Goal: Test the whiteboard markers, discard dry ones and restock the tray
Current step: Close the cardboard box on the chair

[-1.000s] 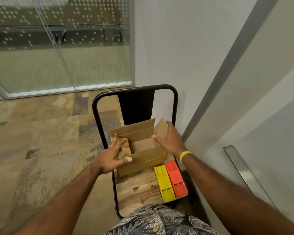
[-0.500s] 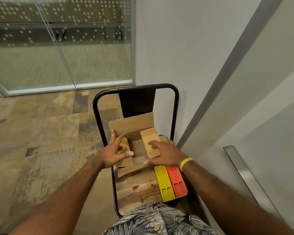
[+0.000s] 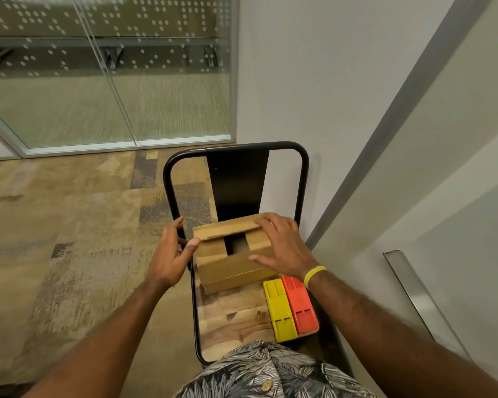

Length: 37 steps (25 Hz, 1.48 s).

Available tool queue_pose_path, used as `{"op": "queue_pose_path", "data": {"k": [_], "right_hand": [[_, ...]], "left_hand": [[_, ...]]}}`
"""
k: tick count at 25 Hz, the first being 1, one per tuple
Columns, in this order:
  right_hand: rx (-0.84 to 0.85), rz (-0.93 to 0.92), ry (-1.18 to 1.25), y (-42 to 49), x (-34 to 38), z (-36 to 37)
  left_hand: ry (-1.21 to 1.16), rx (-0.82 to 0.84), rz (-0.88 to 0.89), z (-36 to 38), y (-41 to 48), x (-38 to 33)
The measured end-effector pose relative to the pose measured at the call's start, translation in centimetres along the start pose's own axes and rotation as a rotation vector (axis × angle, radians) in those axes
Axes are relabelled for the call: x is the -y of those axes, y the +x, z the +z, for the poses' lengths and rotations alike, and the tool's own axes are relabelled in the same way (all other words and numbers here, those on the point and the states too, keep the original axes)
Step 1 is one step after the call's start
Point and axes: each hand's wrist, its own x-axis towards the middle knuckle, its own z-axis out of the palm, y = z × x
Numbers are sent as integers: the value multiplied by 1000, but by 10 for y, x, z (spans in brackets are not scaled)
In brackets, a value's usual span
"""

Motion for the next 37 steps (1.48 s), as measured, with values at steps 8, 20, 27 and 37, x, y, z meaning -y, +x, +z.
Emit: {"op": "queue_pose_path", "data": {"k": [8,20,27,37], "right_hand": [[266,148,-196,12,-8,41],[319,180,-196,-8,-13,58],[203,230,-153,-43,-18,43],[272,384,-148,-130,-62,43]], "left_hand": [[553,144,113,25,-9,-11],[805,335,89,68,-24,-15],[837,198,205,83,-32,-37],[807,263,380,139,-79,-60]]}}
